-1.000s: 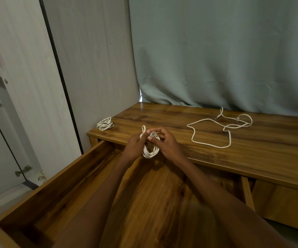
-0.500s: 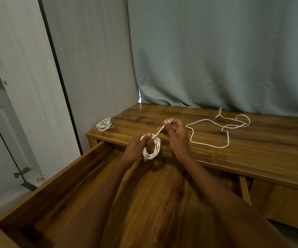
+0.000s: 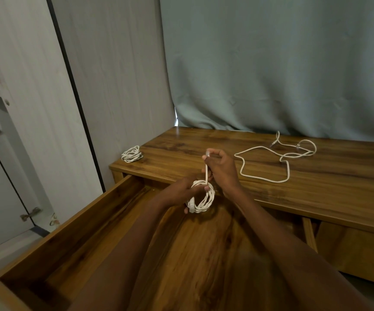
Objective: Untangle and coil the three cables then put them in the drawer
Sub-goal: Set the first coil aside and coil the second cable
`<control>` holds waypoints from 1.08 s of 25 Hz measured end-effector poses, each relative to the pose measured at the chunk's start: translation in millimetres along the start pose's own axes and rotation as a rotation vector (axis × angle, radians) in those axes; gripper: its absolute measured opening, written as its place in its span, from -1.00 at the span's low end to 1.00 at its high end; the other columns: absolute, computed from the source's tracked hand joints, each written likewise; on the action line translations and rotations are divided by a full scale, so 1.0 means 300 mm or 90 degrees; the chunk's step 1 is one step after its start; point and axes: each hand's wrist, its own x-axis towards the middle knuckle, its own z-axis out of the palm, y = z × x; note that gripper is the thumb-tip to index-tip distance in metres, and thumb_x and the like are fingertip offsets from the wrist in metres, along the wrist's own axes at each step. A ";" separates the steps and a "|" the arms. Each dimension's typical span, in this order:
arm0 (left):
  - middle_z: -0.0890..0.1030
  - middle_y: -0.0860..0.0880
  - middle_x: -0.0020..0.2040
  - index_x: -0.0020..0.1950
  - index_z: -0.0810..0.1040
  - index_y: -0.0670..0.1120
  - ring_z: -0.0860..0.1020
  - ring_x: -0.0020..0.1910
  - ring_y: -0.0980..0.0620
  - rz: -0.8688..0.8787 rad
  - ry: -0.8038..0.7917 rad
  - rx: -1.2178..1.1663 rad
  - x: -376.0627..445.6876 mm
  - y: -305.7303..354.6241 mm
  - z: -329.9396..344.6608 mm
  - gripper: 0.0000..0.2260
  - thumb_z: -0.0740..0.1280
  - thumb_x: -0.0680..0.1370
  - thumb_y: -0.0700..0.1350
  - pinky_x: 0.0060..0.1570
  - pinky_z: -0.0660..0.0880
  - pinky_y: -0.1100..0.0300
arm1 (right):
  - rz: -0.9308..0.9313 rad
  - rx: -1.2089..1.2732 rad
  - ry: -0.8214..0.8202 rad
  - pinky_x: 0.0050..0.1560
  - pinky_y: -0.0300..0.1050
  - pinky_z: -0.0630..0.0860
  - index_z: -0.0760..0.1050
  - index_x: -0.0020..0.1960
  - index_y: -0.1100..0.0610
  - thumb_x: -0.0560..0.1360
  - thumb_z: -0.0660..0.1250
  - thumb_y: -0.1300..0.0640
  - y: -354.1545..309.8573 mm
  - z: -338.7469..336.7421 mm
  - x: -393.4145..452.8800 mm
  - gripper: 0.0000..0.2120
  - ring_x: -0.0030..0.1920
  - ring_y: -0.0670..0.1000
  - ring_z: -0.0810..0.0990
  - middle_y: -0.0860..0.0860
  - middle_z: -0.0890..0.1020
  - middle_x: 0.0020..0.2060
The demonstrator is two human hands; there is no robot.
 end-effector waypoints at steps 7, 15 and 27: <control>0.67 -0.04 -0.21 0.07 0.55 -0.01 0.65 -0.41 -0.03 0.001 0.014 0.035 -0.003 0.029 0.014 -0.76 0.27 0.63 0.14 -0.40 0.57 0.04 | 0.133 0.058 -0.013 -0.51 -0.23 0.47 0.56 0.15 0.28 0.60 0.34 0.25 -0.007 -0.047 0.020 -0.84 -0.56 -0.08 0.50 0.14 0.66 -0.40; 0.67 -0.24 -0.27 -0.02 0.64 -0.15 0.59 -0.47 -0.11 0.011 0.186 -0.105 -0.014 0.021 -0.017 -0.57 0.21 0.64 0.19 -0.45 0.50 0.13 | 0.102 -0.107 -0.191 -0.11 -0.11 0.55 0.71 -0.01 0.16 0.61 0.26 -0.22 -0.003 -0.010 -0.012 -0.53 -0.16 0.06 0.70 0.13 0.75 -0.12; 0.63 -0.07 -0.42 -0.10 0.62 -0.15 0.55 -0.54 0.03 -0.007 0.241 -0.154 -0.034 0.003 -0.061 -0.59 0.23 0.64 0.17 -0.49 0.45 0.19 | 0.059 0.028 -0.344 0.04 -0.14 0.56 0.51 0.36 0.07 0.51 0.30 0.42 0.027 0.001 -0.024 -0.51 0.00 0.04 0.65 0.19 0.68 0.05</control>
